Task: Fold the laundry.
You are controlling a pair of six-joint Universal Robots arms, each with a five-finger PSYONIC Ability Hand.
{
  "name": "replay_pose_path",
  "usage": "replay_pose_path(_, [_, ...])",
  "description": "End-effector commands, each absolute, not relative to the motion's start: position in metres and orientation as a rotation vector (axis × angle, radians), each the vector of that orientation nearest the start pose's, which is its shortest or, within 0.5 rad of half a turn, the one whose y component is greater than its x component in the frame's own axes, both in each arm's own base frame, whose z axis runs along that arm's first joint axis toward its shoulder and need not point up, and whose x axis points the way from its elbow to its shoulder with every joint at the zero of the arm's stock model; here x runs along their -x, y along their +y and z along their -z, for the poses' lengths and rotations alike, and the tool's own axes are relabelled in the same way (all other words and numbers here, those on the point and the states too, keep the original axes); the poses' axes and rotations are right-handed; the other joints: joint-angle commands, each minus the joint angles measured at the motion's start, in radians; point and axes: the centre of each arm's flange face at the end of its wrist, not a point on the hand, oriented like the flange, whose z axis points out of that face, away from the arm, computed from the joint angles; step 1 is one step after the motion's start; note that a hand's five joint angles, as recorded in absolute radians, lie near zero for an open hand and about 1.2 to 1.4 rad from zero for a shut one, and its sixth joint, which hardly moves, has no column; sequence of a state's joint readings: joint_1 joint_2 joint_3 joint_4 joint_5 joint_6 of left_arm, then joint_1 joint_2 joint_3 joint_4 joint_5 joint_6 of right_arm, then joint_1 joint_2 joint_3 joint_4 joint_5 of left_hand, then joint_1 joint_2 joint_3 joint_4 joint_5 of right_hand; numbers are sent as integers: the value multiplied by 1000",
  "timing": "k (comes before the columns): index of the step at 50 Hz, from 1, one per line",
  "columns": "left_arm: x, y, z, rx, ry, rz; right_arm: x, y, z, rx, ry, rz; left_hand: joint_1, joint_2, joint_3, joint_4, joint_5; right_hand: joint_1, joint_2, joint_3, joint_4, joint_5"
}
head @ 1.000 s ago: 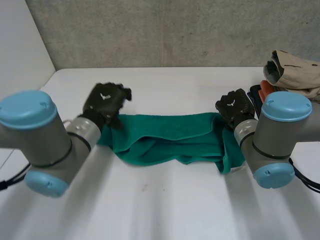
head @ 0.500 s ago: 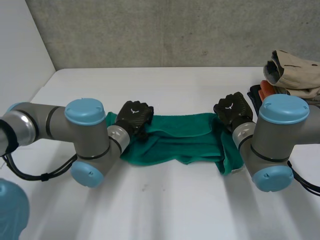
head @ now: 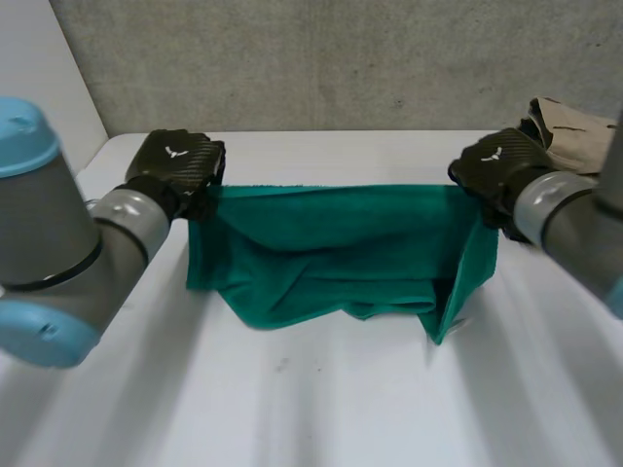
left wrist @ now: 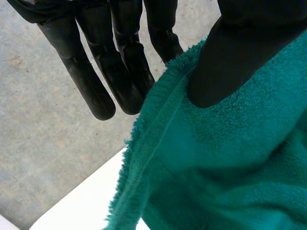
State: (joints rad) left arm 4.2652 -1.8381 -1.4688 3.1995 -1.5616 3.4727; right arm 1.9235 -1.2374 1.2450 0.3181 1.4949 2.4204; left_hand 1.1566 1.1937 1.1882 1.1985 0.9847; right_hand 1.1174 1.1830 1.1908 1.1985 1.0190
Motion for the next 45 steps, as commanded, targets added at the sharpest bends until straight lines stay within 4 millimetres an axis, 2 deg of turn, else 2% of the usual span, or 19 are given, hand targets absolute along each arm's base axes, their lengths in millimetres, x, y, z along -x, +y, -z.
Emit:
replay_pose_path(1, [266, -265, -210, -1006, 2290, 1952, -241, -274, -256, 1494, 2377, 1632, 240, 203, 208, 198, 237, 279, 213, 205, 198, 203])
replay_pose_path(5, [267, -295, -179, -1063, 2220, 1877, -246, -293, -230, 1472, 2399, 1597, 240, 203, 208, 198, 237, 279, 213, 205, 198, 203])
replay_pose_path(8, [273, -317, -180, -1050, 2120, 1953, -257, -318, -231, 1386, 2328, 1790, 240, 203, 208, 198, 237, 279, 213, 205, 198, 203])
replay_pose_path(12, [290, -354, -217, -949, 1880, 2210, -263, -357, -251, 1120, 2181, 2136, 240, 203, 208, 198, 237, 279, 213, 205, 198, 203])
replay_pose_path(13, [296, -367, -246, -881, 1737, 2344, -264, -364, -260, 1059, 2133, 2223, 240, 203, 208, 198, 237, 279, 213, 205, 198, 203])
replay_pose_path(16, [299, -380, -286, -760, 1531, 2514, -266, -384, -299, 836, 1892, 2555, 240, 203, 208, 198, 237, 279, 213, 205, 198, 203])
replay_pose_path(17, [299, -385, -315, -667, 1376, 2629, -266, -387, -310, 786, 1822, 2631, 240, 203, 208, 198, 237, 279, 213, 205, 198, 203])
replay_pose_path(18, [299, -384, -331, -619, 1299, 2687, -266, -387, -339, 687, 1650, 2785, 240, 203, 208, 198, 237, 279, 213, 205, 198, 203])
replay_pose_path(20, [297, -378, -361, -536, 1170, 2800, -266, -382, -363, 625, 1512, 2873, 240, 203, 208, 198, 237, 279, 213, 205, 198, 203])
replay_pose_path(21, [294, -372, -384, -468, 1070, 2891, -267, -379, -371, 610, 1459, 2901, 240, 203, 208, 198, 237, 279, 213, 205, 198, 203])
replay_pose_path(24, [290, -362, -402, -421, 1031, 2968, -268, -372, -377, 632, 1438, 2901, 240, 203, 208, 198, 237, 279, 213, 205, 198, 203])
replay_pose_path(27, [290, -354, -391, -454, 1141, 2963, -267, -368, -355, 710, 1601, 2789, 240, 203, 208, 198, 237, 279, 213, 205, 198, 203])
replay_pose_path(29, [289, -348, -373, -509, 1243, 2920, -266, -364, -336, 761, 1718, 2695, 240, 203, 208, 198, 237, 117, 51, 43, 36, 41])
replay_pose_path(30, [289, -345, -368, -529, 1270, 2906, -264, -358, -314, 824, 1854, 2576, 240, 203, 208, 198, 237, -283, -348, -356, -364, -359])
replay_pose_path(32, [288, -338, -353, -567, 1339, 2870, -263, -351, -294, 875, 1960, 2465, 240, 203, 208, 198, 237, -620, -685, -693, -701, -696])
replay_pose_path(33, [287, -337, -346, -580, 1365, 2854, -262, -342, -272, 926, 2067, 2338, 240, 203, 208, 198, 237, -828, -893, -901, -909, -904])
replay_pose_path(37, [285, -330, -323, -634, 1458, 2802, -260, -316, -228, 1026, 2253, 2067, 240, 203, 208, 198, 237, -836, -901, -909, -917, -912])
replay_pose_path(40, [282, -327, -313, -650, 1502, 2774, -263, -299, -210, 1069, 2296, 1942, 240, 203, 208, 198, 237, -830, -895, -903, -911, -906])
replay_pose_path(45, [277, -319, -320, -641, 1490, 2777, -275, -272, -187, 1041, 2295, 1758, 240, 203, 208, 198, 237, -830, -895, -903, -911, -906])
